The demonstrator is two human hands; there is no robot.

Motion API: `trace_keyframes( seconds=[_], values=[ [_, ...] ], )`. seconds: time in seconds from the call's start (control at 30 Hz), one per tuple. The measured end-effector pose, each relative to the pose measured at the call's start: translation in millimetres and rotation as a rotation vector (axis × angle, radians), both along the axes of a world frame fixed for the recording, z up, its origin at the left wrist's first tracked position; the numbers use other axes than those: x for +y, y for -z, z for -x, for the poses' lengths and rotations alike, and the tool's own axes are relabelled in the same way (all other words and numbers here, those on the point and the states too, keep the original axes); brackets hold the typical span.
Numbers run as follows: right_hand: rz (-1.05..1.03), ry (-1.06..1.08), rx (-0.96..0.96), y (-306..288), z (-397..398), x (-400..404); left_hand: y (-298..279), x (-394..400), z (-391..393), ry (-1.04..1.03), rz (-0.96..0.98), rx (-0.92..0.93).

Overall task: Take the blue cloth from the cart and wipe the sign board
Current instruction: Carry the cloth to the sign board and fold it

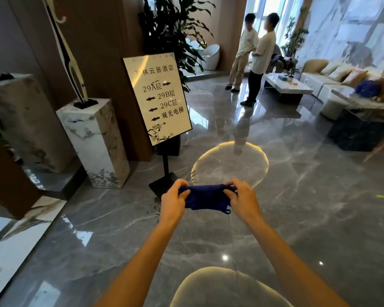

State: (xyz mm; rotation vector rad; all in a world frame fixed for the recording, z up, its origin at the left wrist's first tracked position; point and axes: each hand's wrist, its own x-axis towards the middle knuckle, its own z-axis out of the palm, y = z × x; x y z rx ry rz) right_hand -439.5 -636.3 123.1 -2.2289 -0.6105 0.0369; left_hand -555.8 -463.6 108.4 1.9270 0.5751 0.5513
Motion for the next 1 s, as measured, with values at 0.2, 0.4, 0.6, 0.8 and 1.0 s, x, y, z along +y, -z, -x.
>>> trace_keyframes(
  seconds=[0.2,0.4,0.6,0.8,1.0],
  values=[
    [-0.028,-0.042,0.025,5,-65,35,6,37,-60,-0.037,0.041,-0.003],
    [-0.055,-0.124,0.030,9,-154,75,10,73,-140,-0.097,0.049,-0.015],
    [-0.021,-0.232,0.029,4,-255,118,4,111,-227,-0.171,0.071,0.024],
    [0.001,-0.348,0.001,-7,-333,159,-5,143,-292,-0.226,0.078,0.021],
    [-0.010,-0.378,0.023,-7,-381,208,-3,180,-333,-0.303,0.110,0.009]
  ],
)
